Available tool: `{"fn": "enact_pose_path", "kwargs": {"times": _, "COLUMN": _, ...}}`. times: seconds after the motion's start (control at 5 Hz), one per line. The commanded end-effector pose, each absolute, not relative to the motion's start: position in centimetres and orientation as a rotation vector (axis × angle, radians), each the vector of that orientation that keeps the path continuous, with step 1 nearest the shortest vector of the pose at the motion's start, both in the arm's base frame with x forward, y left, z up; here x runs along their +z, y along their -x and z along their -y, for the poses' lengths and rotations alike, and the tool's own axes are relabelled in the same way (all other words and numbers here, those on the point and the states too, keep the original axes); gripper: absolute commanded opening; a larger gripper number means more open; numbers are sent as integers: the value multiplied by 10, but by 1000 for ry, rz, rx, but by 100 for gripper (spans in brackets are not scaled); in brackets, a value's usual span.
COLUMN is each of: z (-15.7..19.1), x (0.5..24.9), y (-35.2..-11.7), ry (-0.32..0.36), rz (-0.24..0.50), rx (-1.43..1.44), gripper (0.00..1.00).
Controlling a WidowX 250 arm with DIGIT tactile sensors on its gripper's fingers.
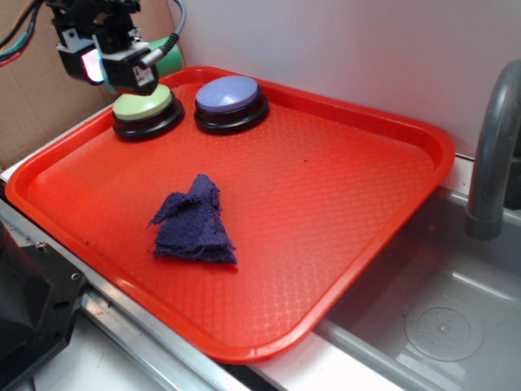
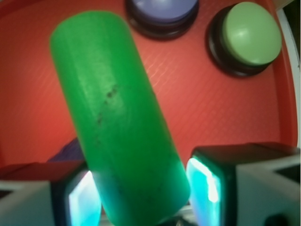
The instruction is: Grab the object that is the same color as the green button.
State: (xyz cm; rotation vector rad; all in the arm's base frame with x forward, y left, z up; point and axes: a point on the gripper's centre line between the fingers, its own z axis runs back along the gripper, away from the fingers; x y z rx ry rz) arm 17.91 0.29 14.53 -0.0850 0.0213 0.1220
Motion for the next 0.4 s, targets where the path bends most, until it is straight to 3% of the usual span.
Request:
{"fn": "enact_pose_path", "kwargs": {"times": 0.0, "z": 10, "x": 173, "y": -165, "ry": 140, "rz": -29, "rx": -60, "gripper": 0}}
{"fn": "enact_pose_path", "kwargs": {"times": 0.2, "z": -6, "x": 172, "y": -169, "ry": 161, "rz": -113, "rx": -51, "gripper": 93}}
